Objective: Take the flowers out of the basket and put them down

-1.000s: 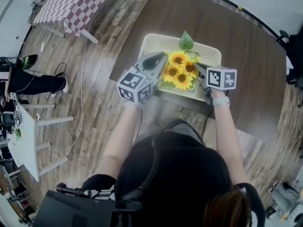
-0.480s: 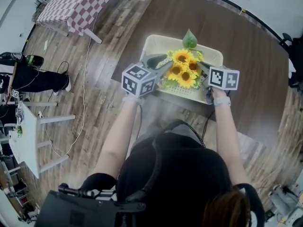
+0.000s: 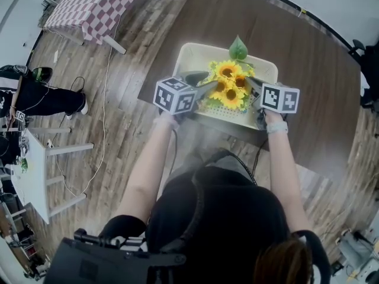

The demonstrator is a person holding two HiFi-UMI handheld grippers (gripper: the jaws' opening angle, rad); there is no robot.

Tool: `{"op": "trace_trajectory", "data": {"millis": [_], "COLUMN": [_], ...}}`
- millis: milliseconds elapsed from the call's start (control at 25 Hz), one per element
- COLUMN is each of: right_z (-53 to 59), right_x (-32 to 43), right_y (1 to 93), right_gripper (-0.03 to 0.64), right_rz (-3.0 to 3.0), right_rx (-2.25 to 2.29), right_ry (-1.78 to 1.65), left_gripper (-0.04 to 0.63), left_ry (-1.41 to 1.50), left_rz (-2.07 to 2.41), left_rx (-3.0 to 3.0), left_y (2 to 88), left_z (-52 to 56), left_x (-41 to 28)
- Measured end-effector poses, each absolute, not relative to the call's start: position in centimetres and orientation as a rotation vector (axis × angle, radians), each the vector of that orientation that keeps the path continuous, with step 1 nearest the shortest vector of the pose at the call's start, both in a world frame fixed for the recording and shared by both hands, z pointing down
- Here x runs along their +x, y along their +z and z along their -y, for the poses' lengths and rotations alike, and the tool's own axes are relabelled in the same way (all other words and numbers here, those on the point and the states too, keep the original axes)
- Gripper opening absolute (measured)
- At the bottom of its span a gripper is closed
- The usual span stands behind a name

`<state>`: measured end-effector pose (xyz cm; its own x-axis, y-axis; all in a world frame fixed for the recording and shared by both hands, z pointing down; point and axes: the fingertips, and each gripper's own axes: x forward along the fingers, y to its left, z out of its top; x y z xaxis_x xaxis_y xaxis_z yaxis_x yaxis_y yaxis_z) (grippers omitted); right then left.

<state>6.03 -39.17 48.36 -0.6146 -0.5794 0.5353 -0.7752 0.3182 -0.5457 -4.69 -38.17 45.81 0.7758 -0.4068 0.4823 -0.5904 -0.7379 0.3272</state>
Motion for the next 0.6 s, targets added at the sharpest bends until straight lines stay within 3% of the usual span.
{"op": "trace_trajectory", "data": {"millis": [480,600], "right_z": [38.6,38.5], "right_x": [5.9,5.9], "right_y": [48.4,48.4], "right_gripper": [0.002,0.002], "right_rz": [2.348,2.355], "right_rx": [1.217,1.207], "right_ry": [1.174,1.18], "left_gripper": [0.193,0.16], "left_ry": [0.628,0.589], "left_rz": [0.637,0.613], "left_rx": [2.374,2.34], "left_y": [48.5,48.4], "left_z": [37.3,37.3], "left_x": [-4.0,-3.9]}}
